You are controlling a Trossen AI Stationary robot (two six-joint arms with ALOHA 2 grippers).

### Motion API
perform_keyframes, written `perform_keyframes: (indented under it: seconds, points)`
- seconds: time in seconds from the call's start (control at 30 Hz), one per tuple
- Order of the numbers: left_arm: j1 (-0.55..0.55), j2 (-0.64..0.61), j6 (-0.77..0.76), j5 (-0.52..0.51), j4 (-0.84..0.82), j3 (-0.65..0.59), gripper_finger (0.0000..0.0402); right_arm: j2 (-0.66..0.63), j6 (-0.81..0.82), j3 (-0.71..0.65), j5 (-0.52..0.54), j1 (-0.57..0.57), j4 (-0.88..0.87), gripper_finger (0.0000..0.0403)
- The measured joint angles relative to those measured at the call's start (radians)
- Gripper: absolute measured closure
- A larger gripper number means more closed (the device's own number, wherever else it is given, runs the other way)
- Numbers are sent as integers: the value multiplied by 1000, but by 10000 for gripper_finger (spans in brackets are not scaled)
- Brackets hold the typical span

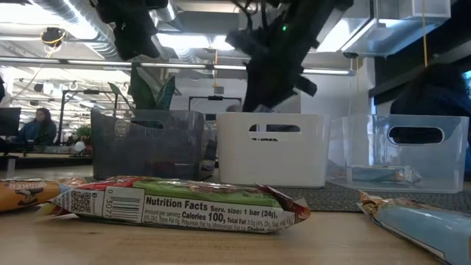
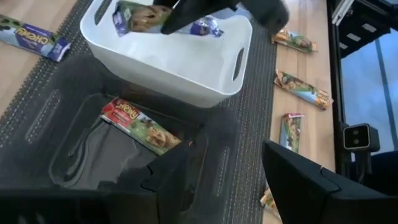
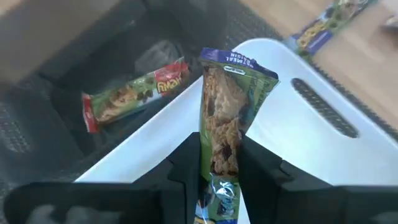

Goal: Pick and place Granola Bars by type
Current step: Put the bottom blue granola bar into the white bin, then put the red granola bar into the black bin

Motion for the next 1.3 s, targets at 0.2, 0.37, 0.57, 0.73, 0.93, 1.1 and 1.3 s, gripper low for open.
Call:
perform_keyframes:
  seconds: [0.2,0.37,0.57,0.73,0.93,1.1,1.3]
  points:
    - [-6,0,0,-8,-2,0,206,66,-2,0,-31,0,1,304]
    - [-6,0,12,-8,-2,0,208,103,-2,0,-73,0,1,304]
    - [-6,0,42,-8,-51,0,206,112,-45,0,-94,0,2,303]
    - [-6,0,24,-7,-100,0,207,111,-100,0,-136,-2,2,290]
    - [-6,0,-7,-8,-86,0,207,111,-103,1,-137,-2,3,246]
    - [-5,0,-8,-8,-76,0,206,96,-129,10,-160,-4,-44,220]
    - [-5,0,-27,-8,-77,0,202,15,-261,73,-266,-23,-184,219]
